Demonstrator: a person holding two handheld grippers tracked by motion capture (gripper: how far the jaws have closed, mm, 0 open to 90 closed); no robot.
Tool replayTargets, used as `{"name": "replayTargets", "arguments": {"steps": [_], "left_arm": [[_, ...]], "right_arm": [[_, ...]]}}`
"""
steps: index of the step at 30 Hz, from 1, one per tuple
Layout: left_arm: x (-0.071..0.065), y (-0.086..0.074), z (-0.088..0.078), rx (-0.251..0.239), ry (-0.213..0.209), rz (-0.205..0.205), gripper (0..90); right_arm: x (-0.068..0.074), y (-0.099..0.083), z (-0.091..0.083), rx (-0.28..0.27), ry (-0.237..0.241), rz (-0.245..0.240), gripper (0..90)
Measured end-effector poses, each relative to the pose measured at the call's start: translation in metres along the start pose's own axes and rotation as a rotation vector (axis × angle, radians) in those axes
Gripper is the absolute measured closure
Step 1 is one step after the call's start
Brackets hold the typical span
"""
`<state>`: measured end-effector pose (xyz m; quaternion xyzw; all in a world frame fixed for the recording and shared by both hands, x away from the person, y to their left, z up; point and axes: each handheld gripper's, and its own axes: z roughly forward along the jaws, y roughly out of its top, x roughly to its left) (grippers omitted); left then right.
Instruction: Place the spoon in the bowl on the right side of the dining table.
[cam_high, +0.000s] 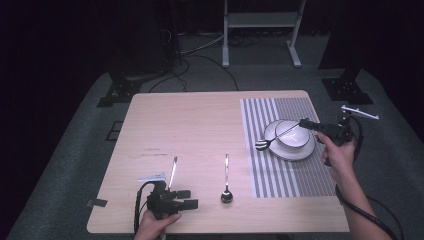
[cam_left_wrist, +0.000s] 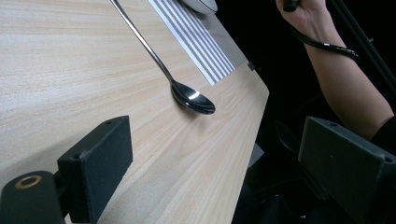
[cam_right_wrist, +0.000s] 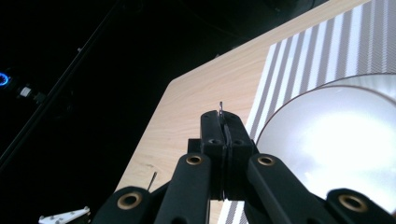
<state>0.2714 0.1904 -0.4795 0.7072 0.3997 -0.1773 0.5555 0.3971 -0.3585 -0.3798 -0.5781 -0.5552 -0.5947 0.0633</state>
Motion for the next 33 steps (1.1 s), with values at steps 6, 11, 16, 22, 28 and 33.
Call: {"name": "replayTargets", "arguments": {"steps": [6, 11, 16, 22, 28, 33], "left_arm": [[0.000, 0.000, 0.000, 0.002, 0.000, 0.000, 8.5], [0.000, 0.000, 0.000, -0.002, 0.001, 0.002, 8.5], [-0.001, 0.000, 0.000, 0.002, 0.001, 0.002, 8.4], [0.000, 0.000, 0.000, -0.002, 0.002, 0.005, 8.4], [0.000, 0.000, 0.000, -0.003, 0.001, 0.005, 8.5], [0.000, 0.000, 0.000, -0.002, 0.002, 0.005, 8.5]], "right_arm": [[-0.005, 0.004, -0.007, -0.023, -0.020, 0.010, 89.1], [-0.008, 0.006, -0.013, -0.046, -0.043, 0.020, 89.1], [-0.010, 0.007, -0.018, -0.059, -0.053, 0.022, 89.1], [-0.012, 0.010, -0.023, -0.074, -0.065, 0.025, 89.1], [-0.015, 0.011, -0.026, -0.094, -0.081, 0.032, 89.1], [-0.018, 0.011, -0.030, -0.115, -0.093, 0.033, 89.1]]}}
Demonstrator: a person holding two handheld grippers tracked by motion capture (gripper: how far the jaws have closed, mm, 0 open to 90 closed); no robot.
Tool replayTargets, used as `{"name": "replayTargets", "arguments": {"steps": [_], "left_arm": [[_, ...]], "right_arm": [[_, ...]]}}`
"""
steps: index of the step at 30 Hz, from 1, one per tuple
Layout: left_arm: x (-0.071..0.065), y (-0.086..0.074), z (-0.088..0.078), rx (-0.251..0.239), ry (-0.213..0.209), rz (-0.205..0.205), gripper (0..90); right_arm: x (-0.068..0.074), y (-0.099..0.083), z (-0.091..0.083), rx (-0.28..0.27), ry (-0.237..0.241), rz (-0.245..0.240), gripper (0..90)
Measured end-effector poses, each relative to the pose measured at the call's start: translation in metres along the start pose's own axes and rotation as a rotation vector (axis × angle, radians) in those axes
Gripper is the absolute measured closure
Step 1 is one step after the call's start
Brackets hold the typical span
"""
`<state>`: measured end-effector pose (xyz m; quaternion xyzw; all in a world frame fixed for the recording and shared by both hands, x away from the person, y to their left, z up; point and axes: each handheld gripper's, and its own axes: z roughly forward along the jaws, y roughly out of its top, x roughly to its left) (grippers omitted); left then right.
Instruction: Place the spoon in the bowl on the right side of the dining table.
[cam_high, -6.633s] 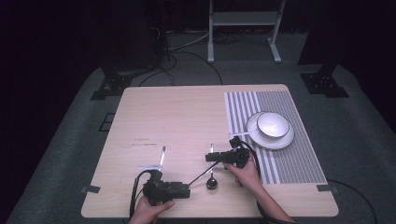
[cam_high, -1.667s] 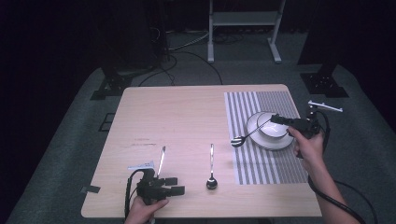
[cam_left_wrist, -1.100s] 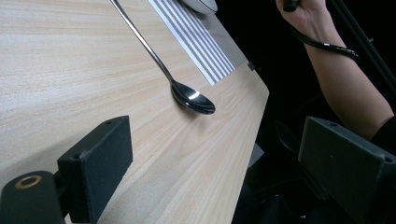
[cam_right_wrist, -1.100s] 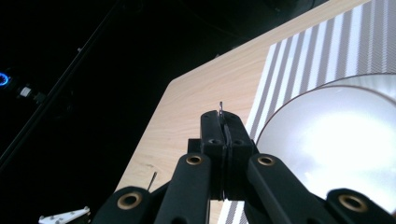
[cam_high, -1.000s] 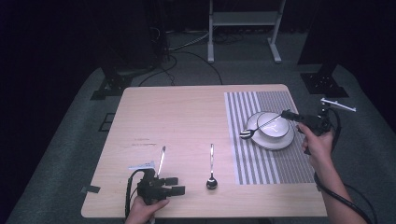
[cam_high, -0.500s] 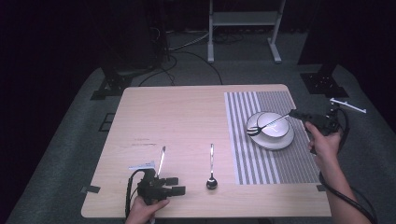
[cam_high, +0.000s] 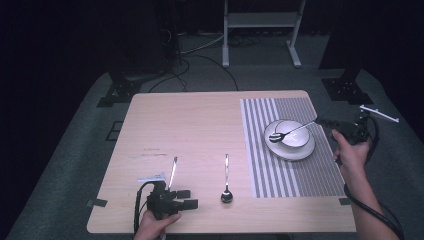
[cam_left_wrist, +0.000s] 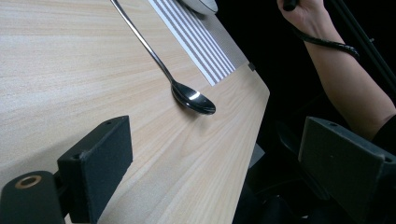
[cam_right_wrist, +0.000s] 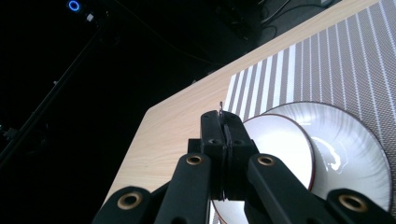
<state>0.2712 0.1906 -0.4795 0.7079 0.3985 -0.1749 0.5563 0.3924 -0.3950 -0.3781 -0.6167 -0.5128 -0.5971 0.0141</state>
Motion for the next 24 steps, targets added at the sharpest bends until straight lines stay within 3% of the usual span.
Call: {"name": "replayTargets", "arguments": {"steps": [24], "left_arm": [[0.000, 0.000, 0.001, 0.003, 0.000, 0.000, 8.4]], "right_arm": [[-0.022, 0.004, -0.018, -0.088, -0.062, 0.055, 89.2]]}}
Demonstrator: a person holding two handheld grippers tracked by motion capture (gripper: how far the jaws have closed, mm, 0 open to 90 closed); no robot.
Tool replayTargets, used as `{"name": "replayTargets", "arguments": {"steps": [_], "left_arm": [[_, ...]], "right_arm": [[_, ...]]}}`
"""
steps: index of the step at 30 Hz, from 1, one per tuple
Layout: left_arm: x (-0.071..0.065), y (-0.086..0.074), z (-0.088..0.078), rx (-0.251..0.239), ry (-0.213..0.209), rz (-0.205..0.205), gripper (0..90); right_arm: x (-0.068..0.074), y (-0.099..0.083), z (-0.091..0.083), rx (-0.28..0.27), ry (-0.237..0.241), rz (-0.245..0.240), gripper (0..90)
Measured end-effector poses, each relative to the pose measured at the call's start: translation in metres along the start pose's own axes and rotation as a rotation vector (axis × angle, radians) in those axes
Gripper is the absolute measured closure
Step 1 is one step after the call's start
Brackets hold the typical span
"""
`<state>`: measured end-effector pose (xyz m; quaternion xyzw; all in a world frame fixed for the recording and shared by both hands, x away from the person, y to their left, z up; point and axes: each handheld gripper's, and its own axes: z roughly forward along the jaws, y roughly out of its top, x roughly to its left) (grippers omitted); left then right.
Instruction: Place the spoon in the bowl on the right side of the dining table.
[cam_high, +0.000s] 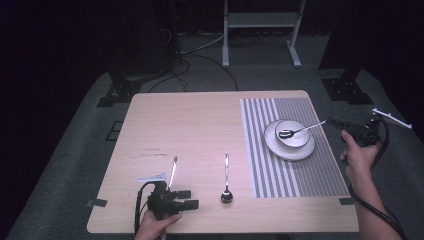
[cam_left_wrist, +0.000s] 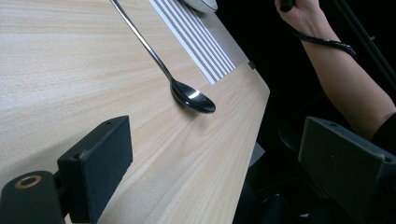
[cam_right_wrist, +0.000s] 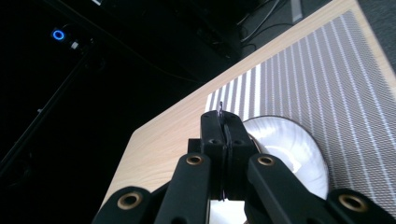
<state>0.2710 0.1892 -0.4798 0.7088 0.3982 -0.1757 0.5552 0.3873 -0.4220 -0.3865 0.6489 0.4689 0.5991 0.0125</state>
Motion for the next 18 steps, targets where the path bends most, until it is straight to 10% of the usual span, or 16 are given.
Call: {"name": "replayTargets", "arguments": {"steps": [18], "left_arm": [[0.000, 0.000, 0.001, 0.003, -0.003, 0.000, 8.4]], "right_arm": [[-0.018, 0.001, 0.001, -0.009, -0.093, 0.002, 89.0]]}}
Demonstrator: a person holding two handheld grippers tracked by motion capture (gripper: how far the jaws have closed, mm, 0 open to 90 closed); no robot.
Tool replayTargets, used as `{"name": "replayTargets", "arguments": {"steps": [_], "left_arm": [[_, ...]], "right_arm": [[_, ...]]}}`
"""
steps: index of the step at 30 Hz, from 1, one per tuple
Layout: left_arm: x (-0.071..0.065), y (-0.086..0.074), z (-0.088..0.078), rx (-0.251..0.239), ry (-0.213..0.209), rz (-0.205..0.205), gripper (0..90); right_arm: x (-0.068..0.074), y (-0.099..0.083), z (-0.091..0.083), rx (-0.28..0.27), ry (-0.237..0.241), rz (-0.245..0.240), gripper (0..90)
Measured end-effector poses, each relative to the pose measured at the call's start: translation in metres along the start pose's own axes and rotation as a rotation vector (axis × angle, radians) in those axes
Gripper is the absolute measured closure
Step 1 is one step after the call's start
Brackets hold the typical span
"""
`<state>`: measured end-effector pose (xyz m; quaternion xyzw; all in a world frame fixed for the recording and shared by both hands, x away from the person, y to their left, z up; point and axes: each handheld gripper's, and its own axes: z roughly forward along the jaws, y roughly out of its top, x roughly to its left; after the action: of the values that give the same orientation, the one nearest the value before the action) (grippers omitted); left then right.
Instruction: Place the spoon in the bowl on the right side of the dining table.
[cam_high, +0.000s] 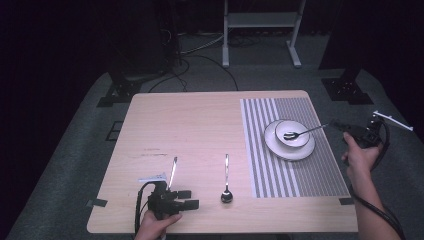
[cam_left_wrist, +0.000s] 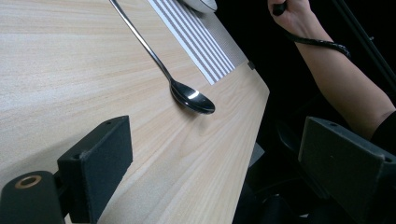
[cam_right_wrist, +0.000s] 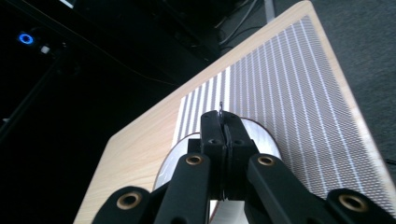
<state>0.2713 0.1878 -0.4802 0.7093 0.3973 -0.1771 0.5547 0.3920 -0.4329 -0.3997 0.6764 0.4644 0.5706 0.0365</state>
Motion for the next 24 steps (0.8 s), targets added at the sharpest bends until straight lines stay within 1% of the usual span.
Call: {"name": "replayTargets", "arguments": {"steps": [4, 12, 19, 24], "left_arm": [[0.000, 0.000, 0.000, 0.000, 0.000, 0.000, 8.4], [0.001, -0.001, 0.000, 0.001, 0.001, 0.001, 8.5], [0.000, -0.001, 0.000, 0.000, 0.002, 0.006, 8.4], [0.000, 0.000, 0.000, -0.003, 0.000, 0.000, 8.5]], "right_arm": [[-0.001, 0.000, 0.005, 0.007, -0.014, -0.006, 89.0], [0.000, -0.001, 0.013, 0.025, -0.024, -0.013, 88.0], [-0.003, -0.003, 0.015, 0.028, -0.012, -0.009, 84.5], [-0.006, -0.005, 0.014, 0.028, -0.001, 0.000, 81.9]]}}
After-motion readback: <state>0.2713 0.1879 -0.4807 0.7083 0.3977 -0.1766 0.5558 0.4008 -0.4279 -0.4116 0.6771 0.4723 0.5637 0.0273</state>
